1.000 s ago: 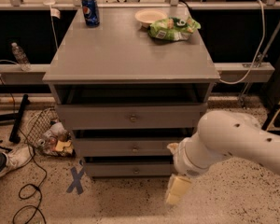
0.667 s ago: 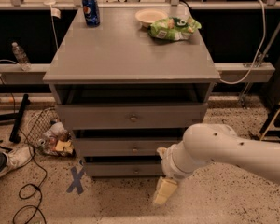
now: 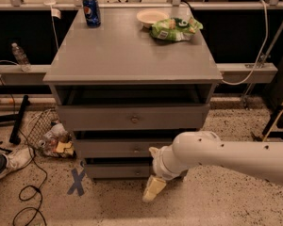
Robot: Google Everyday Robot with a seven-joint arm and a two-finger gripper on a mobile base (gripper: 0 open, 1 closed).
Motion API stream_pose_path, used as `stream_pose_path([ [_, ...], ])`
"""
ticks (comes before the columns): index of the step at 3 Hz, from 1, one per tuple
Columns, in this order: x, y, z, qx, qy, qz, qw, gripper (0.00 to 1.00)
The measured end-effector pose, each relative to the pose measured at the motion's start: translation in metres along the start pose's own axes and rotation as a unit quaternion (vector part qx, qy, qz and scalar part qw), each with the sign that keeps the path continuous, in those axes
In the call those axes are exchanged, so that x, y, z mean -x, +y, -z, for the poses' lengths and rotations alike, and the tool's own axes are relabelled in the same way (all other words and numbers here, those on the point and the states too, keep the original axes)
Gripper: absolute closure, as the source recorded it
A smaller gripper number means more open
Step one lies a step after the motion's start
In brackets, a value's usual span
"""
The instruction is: Open middle drawer
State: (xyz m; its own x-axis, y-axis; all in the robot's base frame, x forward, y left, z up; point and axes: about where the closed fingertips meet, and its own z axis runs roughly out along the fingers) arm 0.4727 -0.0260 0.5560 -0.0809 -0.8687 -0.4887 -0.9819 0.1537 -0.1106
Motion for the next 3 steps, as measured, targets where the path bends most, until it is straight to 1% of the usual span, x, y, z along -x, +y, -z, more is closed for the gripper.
stream_pose_path([
  [1, -0.007, -0.006, -0.016, -0.006, 0.011, 0.006, 0.9999, 0.00],
  [2, -0.021, -0.027, -0.046, -0.019, 0.021, 0.022, 0.9994, 0.00],
  [3, -0.038, -0.063, -0.087, -0.030, 0.020, 0.041, 0.9985, 0.00],
])
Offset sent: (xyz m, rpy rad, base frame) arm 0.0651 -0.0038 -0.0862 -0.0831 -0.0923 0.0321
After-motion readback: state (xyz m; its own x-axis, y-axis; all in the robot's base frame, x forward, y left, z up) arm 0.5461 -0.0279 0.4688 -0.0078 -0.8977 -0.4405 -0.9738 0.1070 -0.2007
